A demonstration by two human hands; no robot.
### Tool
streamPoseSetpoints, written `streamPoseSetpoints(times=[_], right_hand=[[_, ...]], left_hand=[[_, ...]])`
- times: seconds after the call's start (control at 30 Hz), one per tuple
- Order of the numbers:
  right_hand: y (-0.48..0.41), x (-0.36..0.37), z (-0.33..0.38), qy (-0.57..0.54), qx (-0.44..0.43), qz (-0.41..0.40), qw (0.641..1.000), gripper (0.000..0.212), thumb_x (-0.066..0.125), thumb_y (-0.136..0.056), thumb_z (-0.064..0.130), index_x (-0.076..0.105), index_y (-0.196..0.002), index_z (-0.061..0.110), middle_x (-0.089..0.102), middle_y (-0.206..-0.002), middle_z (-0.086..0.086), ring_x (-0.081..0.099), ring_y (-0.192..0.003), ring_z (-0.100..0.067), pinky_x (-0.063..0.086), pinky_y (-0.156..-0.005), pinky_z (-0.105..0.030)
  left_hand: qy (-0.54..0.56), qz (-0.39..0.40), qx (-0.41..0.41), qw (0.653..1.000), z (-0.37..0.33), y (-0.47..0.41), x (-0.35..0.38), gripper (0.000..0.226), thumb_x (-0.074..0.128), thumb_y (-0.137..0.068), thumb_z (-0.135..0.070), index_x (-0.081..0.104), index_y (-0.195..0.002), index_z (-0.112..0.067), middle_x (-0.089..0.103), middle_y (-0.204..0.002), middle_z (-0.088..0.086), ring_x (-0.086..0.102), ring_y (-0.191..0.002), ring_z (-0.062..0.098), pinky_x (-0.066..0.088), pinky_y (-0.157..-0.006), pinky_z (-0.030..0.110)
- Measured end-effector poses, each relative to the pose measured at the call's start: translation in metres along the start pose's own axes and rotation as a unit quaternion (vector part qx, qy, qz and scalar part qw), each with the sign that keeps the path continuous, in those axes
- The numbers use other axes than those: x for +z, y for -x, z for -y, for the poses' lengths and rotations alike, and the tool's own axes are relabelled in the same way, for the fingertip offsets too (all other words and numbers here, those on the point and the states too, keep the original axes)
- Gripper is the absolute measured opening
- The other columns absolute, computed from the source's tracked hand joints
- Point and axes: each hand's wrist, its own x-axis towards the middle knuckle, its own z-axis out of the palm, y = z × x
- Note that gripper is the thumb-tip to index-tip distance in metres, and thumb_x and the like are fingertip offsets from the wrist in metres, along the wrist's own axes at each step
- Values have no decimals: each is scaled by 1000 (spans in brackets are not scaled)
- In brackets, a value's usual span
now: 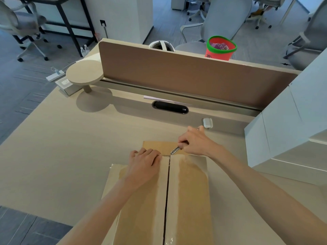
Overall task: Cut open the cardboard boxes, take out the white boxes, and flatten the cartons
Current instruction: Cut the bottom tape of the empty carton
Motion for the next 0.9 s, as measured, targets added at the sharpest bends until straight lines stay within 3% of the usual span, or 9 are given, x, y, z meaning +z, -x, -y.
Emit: streamPoseSetpoints(times=[0.13,0.3,0.47,0.53,0.63,0.73,0.8,0.9], right_hand=[[2,1,-2,2,4,29,1000,19,45,-80,11,58,-66,12,45,-58,8,37,-92,-16,25,-81,-38],[4,-11,-7,68,-51,45,995,19,42,-73,7,40,-58,17,38,-58,6,35,-87,-18,26,-81,-40],[7,-16,-17,79,-48,24,995,20,46,-80,13,48,-61,15,46,-60,8,36,-88,-14,27,-87,-42],[9,-14,-16,59,-18,-9,998,22,51,-85,19,54,-63,18,51,-63,10,39,-91,-14,26,-87,-41],[19,-5,-23,19,51,-100,993,22,49,-86,15,56,-66,21,56,-67,11,42,-89,-17,21,-75,-36],[33,-5,-33,-129,176,-202,955,24,48,-91,14,62,-74,21,55,-65,12,46,-88,-18,22,-76,-36],[41,-1,-31,-160,218,-223,937,23,46,-95,20,65,-82,21,53,-64,14,49,-85,-16,23,-79,-37],[62,18,-17,-165,284,-239,914,25,40,-100,25,61,-90,17,55,-78,9,52,-89,-20,24,-76,-36]], left_hand=[[3,-10,4,1000,-1,0,2,55,13,-90,-52,64,-100,-31,67,-99,-17,57,-100,14,33,-90,37],[-7,-16,4,1000,2,0,4,48,19,-93,-48,64,-95,-30,67,-94,-17,59,-94,15,36,-86,38],[-2,17,-5,1000,4,-7,-1,47,17,-96,-49,60,-104,-32,65,-107,-19,52,-106,11,29,-94,35],[12,37,-15,999,2,-14,-5,35,26,-101,-43,59,-109,-33,63,-113,-19,49,-112,9,26,-100,36],[18,41,-12,999,1,-19,-9,30,31,-103,-38,59,-112,-32,62,-117,-19,48,-118,9,24,-106,40],[16,45,-5,999,2,-20,-9,29,33,-102,-37,60,-110,-31,64,-116,-18,49,-119,11,24,-107,41],[21,33,-4,999,0,-19,-9,27,35,-101,-35,60,-112,-30,62,-118,-17,47,-122,11,20,-112,46],[44,-1,11,999,-10,-16,-14,27,43,-98,-24,56,-121,-27,57,-127,-14,41,-129,10,11,-118,49]])
